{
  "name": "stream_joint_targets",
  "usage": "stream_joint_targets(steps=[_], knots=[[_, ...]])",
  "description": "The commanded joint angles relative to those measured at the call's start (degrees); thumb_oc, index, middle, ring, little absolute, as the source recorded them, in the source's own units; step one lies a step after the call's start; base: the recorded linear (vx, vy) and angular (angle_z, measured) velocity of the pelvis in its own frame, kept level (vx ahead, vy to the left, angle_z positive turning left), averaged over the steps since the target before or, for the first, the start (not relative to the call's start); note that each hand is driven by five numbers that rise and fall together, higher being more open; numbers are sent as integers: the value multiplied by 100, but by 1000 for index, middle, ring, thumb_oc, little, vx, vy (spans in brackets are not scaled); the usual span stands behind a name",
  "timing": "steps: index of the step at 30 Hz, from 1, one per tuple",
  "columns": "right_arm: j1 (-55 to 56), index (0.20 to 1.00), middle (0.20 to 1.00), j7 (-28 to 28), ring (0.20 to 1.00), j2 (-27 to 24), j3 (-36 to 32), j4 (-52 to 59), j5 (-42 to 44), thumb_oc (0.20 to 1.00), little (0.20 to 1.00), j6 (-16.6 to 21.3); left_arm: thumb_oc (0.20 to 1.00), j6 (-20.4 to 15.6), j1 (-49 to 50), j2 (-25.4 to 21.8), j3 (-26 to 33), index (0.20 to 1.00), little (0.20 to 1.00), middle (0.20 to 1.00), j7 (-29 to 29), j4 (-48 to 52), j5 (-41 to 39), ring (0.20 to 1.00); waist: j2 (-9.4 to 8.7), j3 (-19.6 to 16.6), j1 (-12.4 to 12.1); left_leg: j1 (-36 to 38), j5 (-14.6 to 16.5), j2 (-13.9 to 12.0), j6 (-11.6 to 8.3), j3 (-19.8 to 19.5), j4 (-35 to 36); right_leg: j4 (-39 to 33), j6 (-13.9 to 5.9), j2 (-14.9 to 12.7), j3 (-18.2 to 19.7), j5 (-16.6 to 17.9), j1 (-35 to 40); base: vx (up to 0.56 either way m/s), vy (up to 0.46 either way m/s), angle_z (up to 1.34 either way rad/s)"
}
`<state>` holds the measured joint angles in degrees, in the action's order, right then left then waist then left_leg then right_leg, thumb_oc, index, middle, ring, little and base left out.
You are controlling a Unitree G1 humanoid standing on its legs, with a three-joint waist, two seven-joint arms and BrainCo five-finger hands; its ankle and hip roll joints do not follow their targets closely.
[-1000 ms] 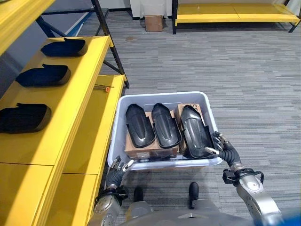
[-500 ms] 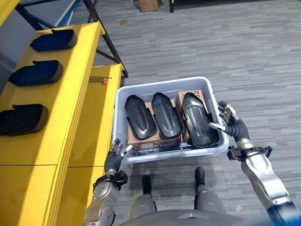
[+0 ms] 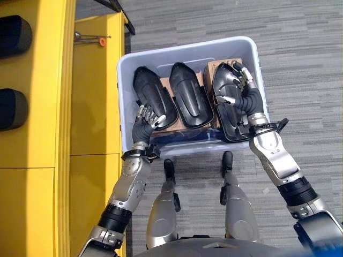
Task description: Move parts from the plastic box to the shelf.
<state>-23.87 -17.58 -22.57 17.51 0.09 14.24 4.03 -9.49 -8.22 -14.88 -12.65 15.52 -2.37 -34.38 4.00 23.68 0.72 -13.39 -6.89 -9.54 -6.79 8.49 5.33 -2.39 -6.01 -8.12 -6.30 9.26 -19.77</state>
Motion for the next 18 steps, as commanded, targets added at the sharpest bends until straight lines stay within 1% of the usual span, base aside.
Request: stream_joint_targets(steps=[1,5,11,14,15,18], knots=[[-193,1000,1000,-247,1000,138,51,178,-311,1000,1000,248,1000,-402,250,-163,-47,1000,1000,1000,122,339,-30,1000,-102,-270,-54,258,145,1,-93,-123,-33,726,-451,-360,-89,-80,-363,0,0,0],[-324,1000,1000,-405,1000,206,88,-169,-355,1000,1000,193,1000,-392,154,-181,-183,1000,1000,1000,126,331,-58,1000,-112,-126,-78,197,144,38,-73,-137,-33,763,-453,-402,-79,-74,-450,0,0,0],[-337,1000,1000,-601,1000,231,6,-591,-363,1000,1000,186,1000,-420,113,-247,-226,1000,1000,1000,155,329,-52,1000,-95,-7,-101,151,159,81,-50,-170,-33,796,-451,-444,-100,-80,-513,0,0,0],[-381,1000,1000,-630,1000,254,26,-788,-345,1000,1000,161,1000,-435,121,-266,-234,1000,1000,1000,153,346,-80,1000,-85,20,-124,126,162,97,-45,-185,-33,803,-452,-451,-88,-77,-550,0,0,0],[-446,1000,1000,-627,1000,280,63,-1056,-316,1000,1000,132,1000,-453,121,-269,-275,1000,1000,1000,145,356,-106,1000,-76,43,-147,101,163,111,-44,-199,-33,809,-452,-451,-94,-73,-585,0,0,0],[-537,1000,1000,-632,1000,307,119,-1319,-306,1000,1000,108,1000,-460,109,-281,-302,1000,1000,1000,117,384,-123,1000,-73,72,-174,60,157,121,-39,-225,-33,812,-451,-459,-104,-70,-619,0,0,0]])
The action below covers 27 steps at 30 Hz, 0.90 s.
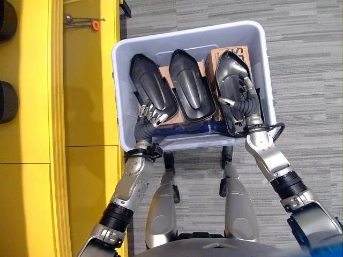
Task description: Move parts from the plastic box to the shelf.
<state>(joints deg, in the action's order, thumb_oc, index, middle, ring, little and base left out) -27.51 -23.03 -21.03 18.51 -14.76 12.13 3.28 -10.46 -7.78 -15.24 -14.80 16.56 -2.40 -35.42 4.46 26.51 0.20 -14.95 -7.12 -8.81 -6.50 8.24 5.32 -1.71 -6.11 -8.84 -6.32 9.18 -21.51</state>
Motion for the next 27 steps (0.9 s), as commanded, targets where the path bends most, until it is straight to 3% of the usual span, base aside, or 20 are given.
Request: stream_joint_targets(steps=[1,11,19,27], knots=[[-231,1000,1000,-69,1000,168,59,-18,-84,1000,1000,165,1000,-368,47,-250,-113,1000,1000,1000,2,397,-29,1000,-112,-190,-140,193,175,52,-66,-217,-32,749,-439,-391,-108,-57,-470,0,0,0],[-701,1000,1000,72,1000,509,337,-1449,510,1000,1000,49,1000,-389,12,-260,-279,1000,1000,1000,-29,431,-200,1000,-53,22,-329,35,141,92,-51,-378,-32,834,-404,-454,-244,-105,-555,4,5,7],[-757,1000,1000,235,1000,973,585,-1385,1236,1000,1000,178,1000,-390,-172,-235,-402,1000,1000,1000,53,428,-225,1000,-54,58,-367,10,175,115,-48,-413,-32,841,-402,-484,-323,-125,-556,4,12,2],[-813,1000,1000,186,1000,1074,673,-1023,1356,1000,1000,244,1000,-400,-204,-221,-375,1000,1000,1000,164,444,-247,1000,-57,67,-375,11,191,131,-33,-424,-32,836,-403,-501,-304,-115,-569,0,0,0]])
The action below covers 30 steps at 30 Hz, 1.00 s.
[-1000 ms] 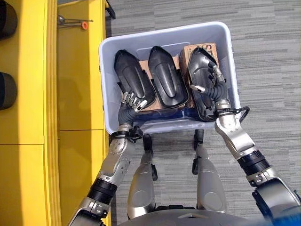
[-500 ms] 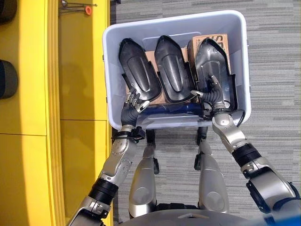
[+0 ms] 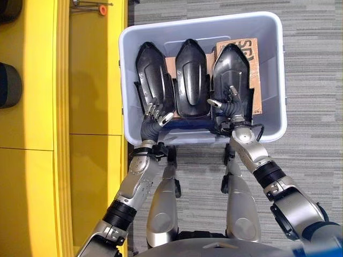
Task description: Move parts from the plastic box to the shelf.
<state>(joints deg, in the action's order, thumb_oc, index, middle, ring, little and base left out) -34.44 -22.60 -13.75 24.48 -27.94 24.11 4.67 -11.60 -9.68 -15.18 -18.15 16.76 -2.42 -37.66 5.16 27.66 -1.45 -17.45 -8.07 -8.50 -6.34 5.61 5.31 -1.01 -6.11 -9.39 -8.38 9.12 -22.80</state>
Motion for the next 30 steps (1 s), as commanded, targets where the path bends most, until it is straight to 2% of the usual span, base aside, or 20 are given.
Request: stream_joint_targets(steps=[1,7,8,14,24,30], knots=[[-107,1000,1000,120,1000,327,74,412,125,1000,1000,111,1000,-289,-19,-227,-40,1000,1000,1000,163,442,-29,1000,-127,-52,-204,263,283,100,-49,-161,-31,765,-402,-452,-91,-113,-435,0,0,0],[65,1000,1000,-95,1000,172,-38,1214,-178,1000,1000,216,1000,-296,-59,-211,28,1000,1000,1000,289,454,15,1000,-155,-60,-139,276,291,118,-40,-148,-34,756,-399,-455,-62,-100,-434,0,0,0],[118,1000,1000,-211,1000,46,-101,1642,-588,1000,1000,212,1000,-286,-73,-201,60,1000,1000,1000,328,459,56,1000,-164,-58,-108,303,314,113,-46,-136,-31,754,-408,-447,-54,-116,-421,0,0,0],[192,1000,1000,-698,1000,-250,-540,2749,-1524,1000,1000,334,1000,-286,-58,-222,93,1000,1000,1000,403,551,191,1000,-222,-79,15,340,360,103,-49,-72,-31,744,-445,-417,-4,-107,-442,-1,0,1],[487,1000,1000,-983,1000,-394,-786,3853,-2121,1000,1000,526,1000,-289,33,-309,97,1000,1000,1000,457,650,277,1000,-304,-132,175,404,405,77,-50,32,-31,750,-472,-362,113,-84,-508,-1,3,-2],[736,1000,1000,-1344,1000,-575,-907,4134,-2836,1000,1000,395,1000,-331,86,-357,118,1000,1000,1000,549,717,383,1000,-320,-124,262,419,420,58,-56,67,-31,767,-492,-342,153,-81,-561,2,-1,-9]])
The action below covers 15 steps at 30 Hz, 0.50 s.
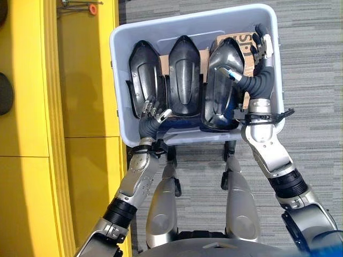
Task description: Move parts from the plastic box to the shelf.
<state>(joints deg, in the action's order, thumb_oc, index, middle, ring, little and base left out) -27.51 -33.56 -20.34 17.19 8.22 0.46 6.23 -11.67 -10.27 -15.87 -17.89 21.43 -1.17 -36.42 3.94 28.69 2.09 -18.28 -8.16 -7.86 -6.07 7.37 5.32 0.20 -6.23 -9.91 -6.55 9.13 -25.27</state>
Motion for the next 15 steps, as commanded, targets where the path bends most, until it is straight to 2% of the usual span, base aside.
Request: stream_joint_targets(steps=[1,9,10,15], knots=[[75,1000,1000,-442,1000,12,-248,510,-847,1000,1000,71,1000,-351,151,-303,89,1000,1000,1000,135,618,305,1000,-199,-213,-72,502,437,-3,-79,-106,-32,650,-485,-288,-24,-81,-328,4,-5,-4],[302,1000,1000,-756,1000,-39,-321,313,-1230,1000,1000,-224,1000,-410,172,-307,80,1000,1000,1000,277,650,371,1000,-192,-164,-32,464,431,8,-73,-112,-32,685,-485,-286,-26,-86,-380,0,-2,-1],[350,1000,1000,-884,1000,-106,-357,158,-1483,1000,1000,-427,1000,-433,185,-313,87,1000,1000,1000,311,647,384,1000,-183,-138,-29,454,434,13,-73,-112,-32,690,-485,-287,-32,-86,-393,0,0,0],[409,1000,1000,-965,1000,-54,-319,-153,-1562,1000,1000,-614,1000,-453,192,-301,98,1000,1000,1000,363,637,414,1000,-167,-119,-23,402,424,9,-68,-114,-32,699,-489,-290,-37,-83,-450,0,0,0]])
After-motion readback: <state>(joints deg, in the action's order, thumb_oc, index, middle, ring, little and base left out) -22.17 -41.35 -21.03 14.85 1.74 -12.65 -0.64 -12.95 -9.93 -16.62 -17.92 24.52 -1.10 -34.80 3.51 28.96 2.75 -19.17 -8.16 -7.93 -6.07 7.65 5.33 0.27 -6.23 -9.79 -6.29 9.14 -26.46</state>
